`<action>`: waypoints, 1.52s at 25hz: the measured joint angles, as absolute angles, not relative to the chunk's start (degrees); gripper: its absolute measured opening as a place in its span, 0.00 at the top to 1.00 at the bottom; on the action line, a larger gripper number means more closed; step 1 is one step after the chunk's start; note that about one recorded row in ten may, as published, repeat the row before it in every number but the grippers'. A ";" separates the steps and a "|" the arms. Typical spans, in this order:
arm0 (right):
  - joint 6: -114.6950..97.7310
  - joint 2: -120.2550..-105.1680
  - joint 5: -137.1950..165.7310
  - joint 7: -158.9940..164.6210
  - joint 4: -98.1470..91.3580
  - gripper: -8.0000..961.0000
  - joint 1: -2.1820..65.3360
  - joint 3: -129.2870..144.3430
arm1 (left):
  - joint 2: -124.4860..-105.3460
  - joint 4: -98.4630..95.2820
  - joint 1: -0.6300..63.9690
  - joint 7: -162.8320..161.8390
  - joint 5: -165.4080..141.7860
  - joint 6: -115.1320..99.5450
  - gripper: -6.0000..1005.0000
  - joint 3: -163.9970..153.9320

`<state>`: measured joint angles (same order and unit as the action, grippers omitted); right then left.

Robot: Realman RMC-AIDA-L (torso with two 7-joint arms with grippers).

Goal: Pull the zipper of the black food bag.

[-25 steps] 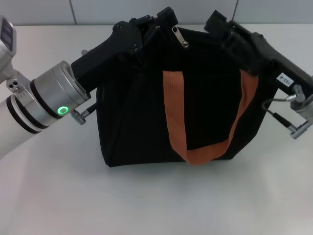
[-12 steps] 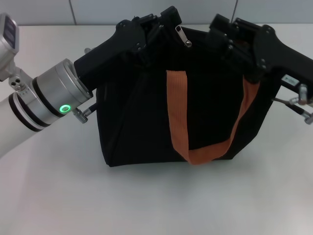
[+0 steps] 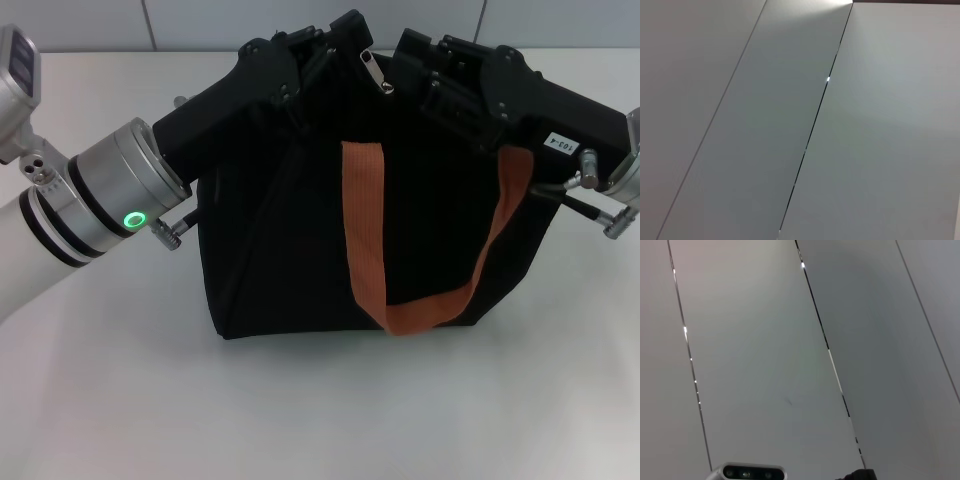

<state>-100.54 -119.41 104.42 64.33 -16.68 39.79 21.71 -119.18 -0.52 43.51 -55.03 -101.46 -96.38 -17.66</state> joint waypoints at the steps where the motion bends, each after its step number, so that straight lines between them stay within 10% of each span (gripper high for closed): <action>1: -100.53 -119.41 104.47 64.48 -16.76 0.65 39.86 21.72 | -119.18 -0.52 43.51 -55.03 -101.42 -96.36 0.98 -17.66; 38: -104.47 -119.15 97.20 83.66 -20.22 0.65 32.51 26.57 | -119.18 -0.11 43.61 -54.93 -101.22 -95.80 0.98 -16.78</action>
